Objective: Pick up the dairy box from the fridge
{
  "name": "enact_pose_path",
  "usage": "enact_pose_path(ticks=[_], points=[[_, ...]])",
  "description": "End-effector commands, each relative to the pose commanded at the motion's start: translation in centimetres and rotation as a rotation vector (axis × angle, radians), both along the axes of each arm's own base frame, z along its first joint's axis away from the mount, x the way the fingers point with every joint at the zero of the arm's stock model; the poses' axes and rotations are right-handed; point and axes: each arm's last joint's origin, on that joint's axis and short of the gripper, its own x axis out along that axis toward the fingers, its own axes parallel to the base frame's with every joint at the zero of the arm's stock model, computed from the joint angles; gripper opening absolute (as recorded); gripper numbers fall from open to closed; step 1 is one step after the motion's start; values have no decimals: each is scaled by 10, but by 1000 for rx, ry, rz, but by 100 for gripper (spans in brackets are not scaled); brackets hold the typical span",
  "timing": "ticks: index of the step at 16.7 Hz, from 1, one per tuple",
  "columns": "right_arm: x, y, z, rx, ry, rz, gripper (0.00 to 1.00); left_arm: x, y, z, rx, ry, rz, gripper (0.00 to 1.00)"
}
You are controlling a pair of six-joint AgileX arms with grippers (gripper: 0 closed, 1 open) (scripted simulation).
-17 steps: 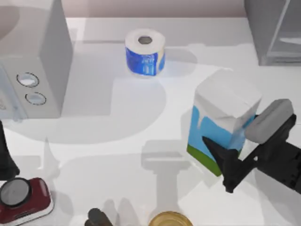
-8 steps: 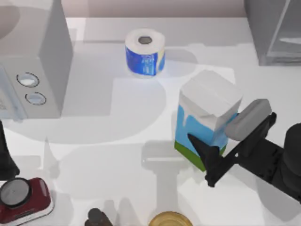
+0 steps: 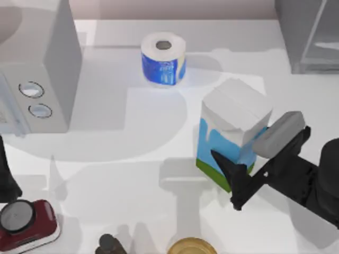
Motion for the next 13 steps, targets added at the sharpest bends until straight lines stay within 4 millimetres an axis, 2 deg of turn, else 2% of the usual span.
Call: enact_pose_path(ticks=[7,13], points=[[0,0,0,0,0,0,98,0,0,0,0,0,0,100],[0,0,0,0,0,0,100,0,0,0,0,0,0,100]])
